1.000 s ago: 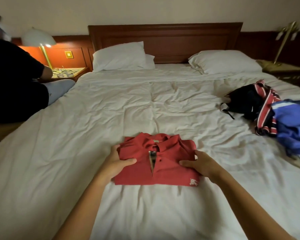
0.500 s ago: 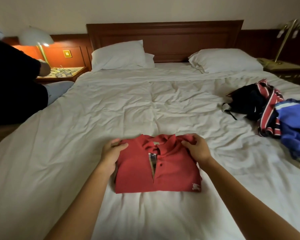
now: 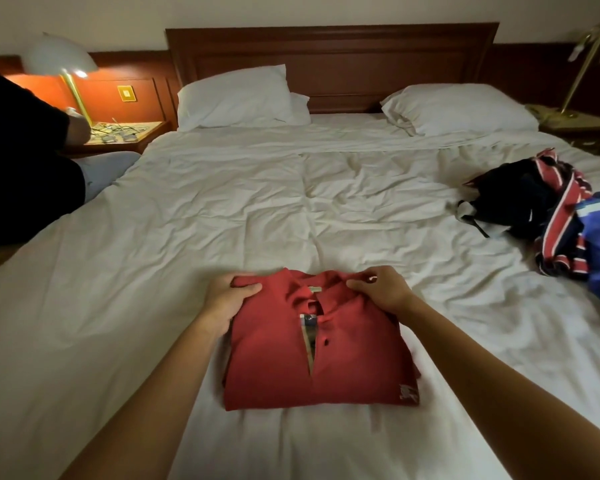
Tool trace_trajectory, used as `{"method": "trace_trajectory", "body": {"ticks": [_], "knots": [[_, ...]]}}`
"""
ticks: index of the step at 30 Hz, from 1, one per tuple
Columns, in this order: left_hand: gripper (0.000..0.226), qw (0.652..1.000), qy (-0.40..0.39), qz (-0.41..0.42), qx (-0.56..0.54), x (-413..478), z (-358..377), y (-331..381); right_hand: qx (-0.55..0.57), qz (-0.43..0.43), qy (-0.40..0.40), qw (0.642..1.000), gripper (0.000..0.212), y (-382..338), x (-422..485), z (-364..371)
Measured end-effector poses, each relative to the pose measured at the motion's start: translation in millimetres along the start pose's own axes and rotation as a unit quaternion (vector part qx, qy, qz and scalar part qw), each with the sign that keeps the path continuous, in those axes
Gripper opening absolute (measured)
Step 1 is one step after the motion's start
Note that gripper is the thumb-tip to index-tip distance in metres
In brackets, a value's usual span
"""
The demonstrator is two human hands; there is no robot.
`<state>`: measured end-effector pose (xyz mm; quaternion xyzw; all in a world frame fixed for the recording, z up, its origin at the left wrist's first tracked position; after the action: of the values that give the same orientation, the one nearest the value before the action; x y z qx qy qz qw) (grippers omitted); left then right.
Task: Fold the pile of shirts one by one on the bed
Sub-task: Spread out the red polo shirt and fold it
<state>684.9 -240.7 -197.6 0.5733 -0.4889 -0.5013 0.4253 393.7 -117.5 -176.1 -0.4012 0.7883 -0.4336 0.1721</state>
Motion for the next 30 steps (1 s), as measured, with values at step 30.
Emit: {"method": "trace_trajectory", "body": {"ticks": [30], "knots": [[0.056,0.763,-0.293,0.337,0.468,-23,86,29,-0.114,-0.268,-0.127,0.948,0.021,-52,-15,27]]}}
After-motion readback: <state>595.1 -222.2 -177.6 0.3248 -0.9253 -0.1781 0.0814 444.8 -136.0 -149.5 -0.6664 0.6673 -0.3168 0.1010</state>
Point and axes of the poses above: each hand's wrist, its own x-axis towards the middle knuckle, its own z-axis out of the palm, y = z × x, the point moved 10 cm from there along x, towards the middle knuckle, and after that the axes turned 13 degrees about y, right-handed, at the moved point
